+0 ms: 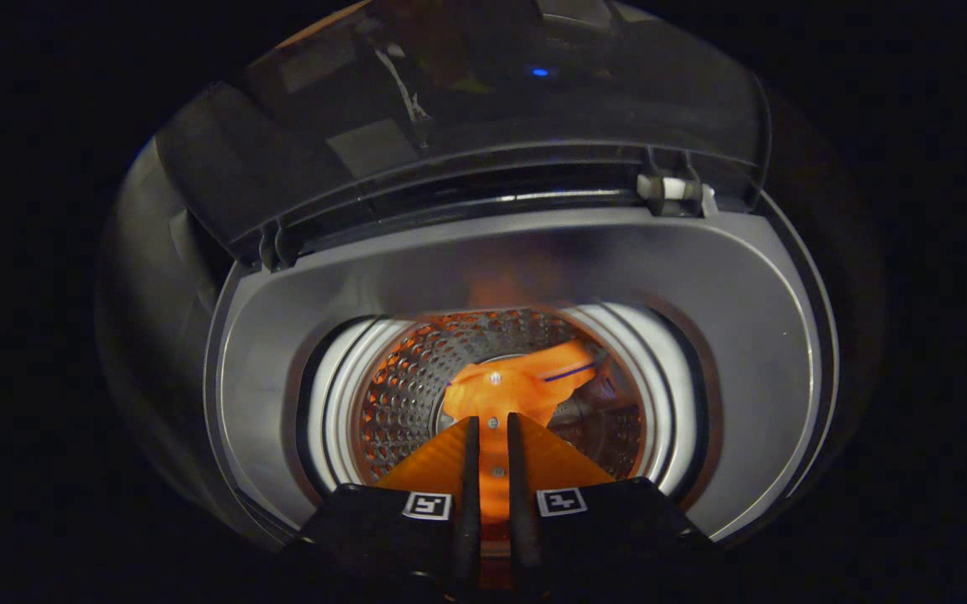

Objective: Put the clothes into the washing machine and then close the washing machine lid.

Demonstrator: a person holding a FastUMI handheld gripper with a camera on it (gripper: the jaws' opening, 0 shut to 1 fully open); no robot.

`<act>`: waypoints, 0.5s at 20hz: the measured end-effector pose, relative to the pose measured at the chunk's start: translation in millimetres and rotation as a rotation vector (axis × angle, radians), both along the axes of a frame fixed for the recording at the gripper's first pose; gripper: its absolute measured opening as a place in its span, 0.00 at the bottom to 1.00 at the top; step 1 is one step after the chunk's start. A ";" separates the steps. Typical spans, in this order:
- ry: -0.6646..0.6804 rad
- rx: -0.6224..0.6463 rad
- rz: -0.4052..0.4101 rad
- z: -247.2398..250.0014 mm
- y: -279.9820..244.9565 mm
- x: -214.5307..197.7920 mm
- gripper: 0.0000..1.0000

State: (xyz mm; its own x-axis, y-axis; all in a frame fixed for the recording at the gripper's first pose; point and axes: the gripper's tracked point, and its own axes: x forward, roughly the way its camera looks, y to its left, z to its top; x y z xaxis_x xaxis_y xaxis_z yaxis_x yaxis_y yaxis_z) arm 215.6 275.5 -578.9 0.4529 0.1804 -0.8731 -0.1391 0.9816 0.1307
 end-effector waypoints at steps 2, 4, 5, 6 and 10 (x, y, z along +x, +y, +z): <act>0.002 -0.004 0.008 0.9 -0.4 -3.3 0.40; 0.007 0.006 0.018 7.0 0.9 -9.6 0.57; -0.001 0.007 0.020 8.5 0.3 -10.5 0.67; -0.009 0.008 0.024 11.6 0.3 -11.8 0.76; -0.036 -0.004 0.031 30.0 -2.7 -22.1 0.97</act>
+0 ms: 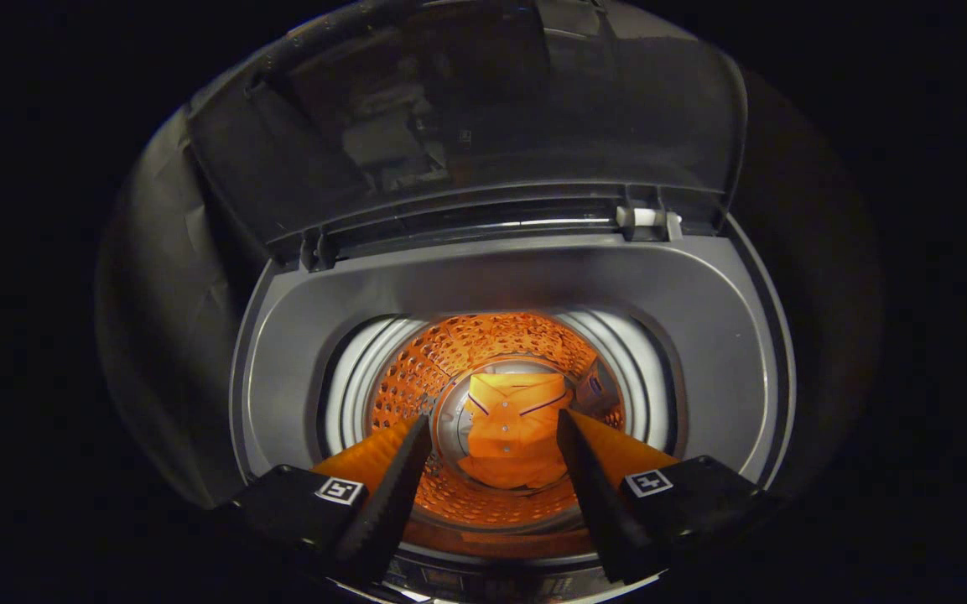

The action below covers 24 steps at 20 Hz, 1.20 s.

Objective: Put the clothes into the washing machine and then close the washing machine lid.

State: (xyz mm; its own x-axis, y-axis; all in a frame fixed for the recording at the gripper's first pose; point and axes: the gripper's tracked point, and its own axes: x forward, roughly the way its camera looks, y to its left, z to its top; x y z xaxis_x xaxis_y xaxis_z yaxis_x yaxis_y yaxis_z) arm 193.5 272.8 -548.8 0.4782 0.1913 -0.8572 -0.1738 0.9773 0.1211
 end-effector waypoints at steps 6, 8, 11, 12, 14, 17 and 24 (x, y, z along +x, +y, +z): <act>-0.097 0.011 0.009 63.7 1.6 -7.5 1.00; -0.163 -0.001 0.017 96.0 0.7 -2.9 0.99; -0.260 0.025 0.022 151.9 7.5 11.1 0.99; -0.287 0.041 0.020 169.4 12.2 16.3 0.99; -0.342 0.061 0.015 203.3 18.1 28.1 0.99; -0.410 0.080 0.021 238.4 28.4 45.6 0.99; -0.505 0.083 0.038 293.8 47.3 93.7 0.99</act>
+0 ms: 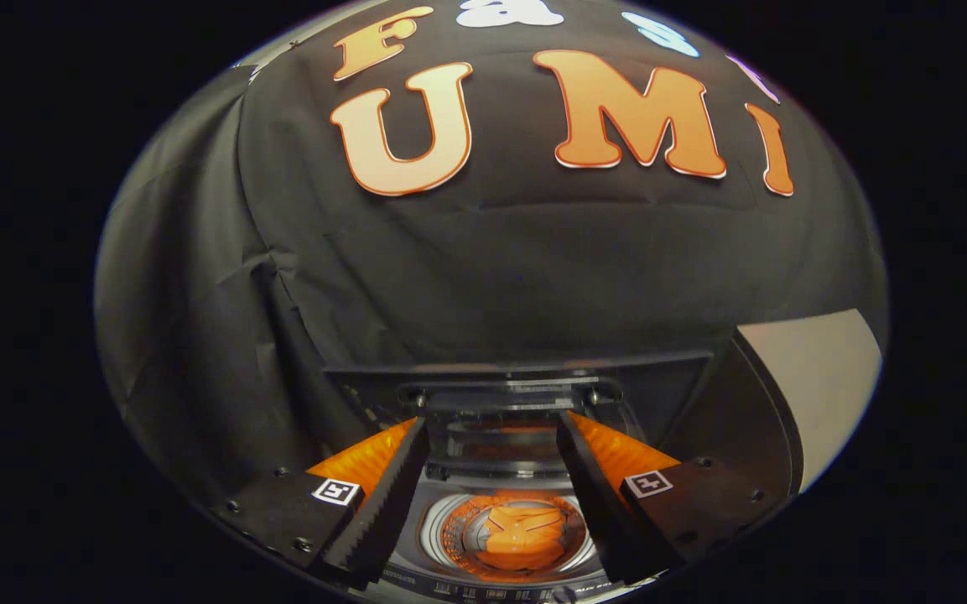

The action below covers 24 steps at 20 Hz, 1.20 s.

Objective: Put the clothes into the washing machine and then close the washing machine lid.

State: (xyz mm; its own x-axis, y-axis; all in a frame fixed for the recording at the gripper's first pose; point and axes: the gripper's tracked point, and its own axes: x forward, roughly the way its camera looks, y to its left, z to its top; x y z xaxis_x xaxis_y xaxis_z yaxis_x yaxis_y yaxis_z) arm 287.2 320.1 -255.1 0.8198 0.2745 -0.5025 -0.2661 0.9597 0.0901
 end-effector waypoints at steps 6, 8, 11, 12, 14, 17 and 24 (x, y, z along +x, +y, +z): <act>-0.054 0.005 -0.009 15.7 13.1 50.4 0.99; -0.043 -0.002 -0.018 8.3 14.3 66.9 0.99; -0.030 -0.012 -0.033 -1.5 13.4 82.5 0.99; -0.027 -0.017 -0.040 -7.3 12.8 85.5 0.99; -0.016 -0.026 -0.051 -15.4 11.2 88.9 0.99; -0.056 -0.055 -0.071 -15.5 5.6 91.8 0.99; -0.119 -0.075 -0.081 -14.2 0.7 63.4 1.00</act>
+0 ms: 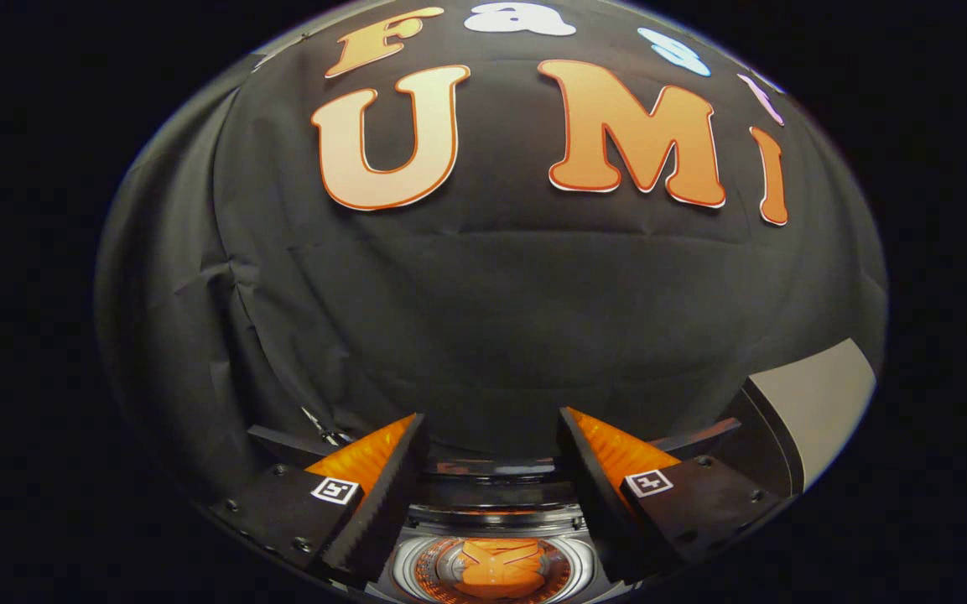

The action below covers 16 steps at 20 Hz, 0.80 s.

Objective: Put the clothes into the washing machine and then close the washing machine lid.

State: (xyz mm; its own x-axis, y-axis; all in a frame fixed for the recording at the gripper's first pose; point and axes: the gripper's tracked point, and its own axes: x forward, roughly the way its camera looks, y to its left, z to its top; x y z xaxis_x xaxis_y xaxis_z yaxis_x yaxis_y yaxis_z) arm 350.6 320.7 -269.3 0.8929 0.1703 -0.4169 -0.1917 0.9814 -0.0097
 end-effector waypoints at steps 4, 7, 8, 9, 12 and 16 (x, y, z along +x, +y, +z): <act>-0.014 0.001 0.005 -1.0 -2.3 -22.0 1.00; -0.018 0.006 0.015 -1.6 -5.0 -42.1 1.00; -0.017 0.007 0.019 -3.2 -4.8 -49.0 0.99; -0.021 0.006 0.023 -4.2 -6.2 -54.4 0.99; -0.021 0.012 0.040 -9.9 -8.5 -74.3 0.99; -0.011 0.018 0.056 -24.0 -12.4 -99.8 0.99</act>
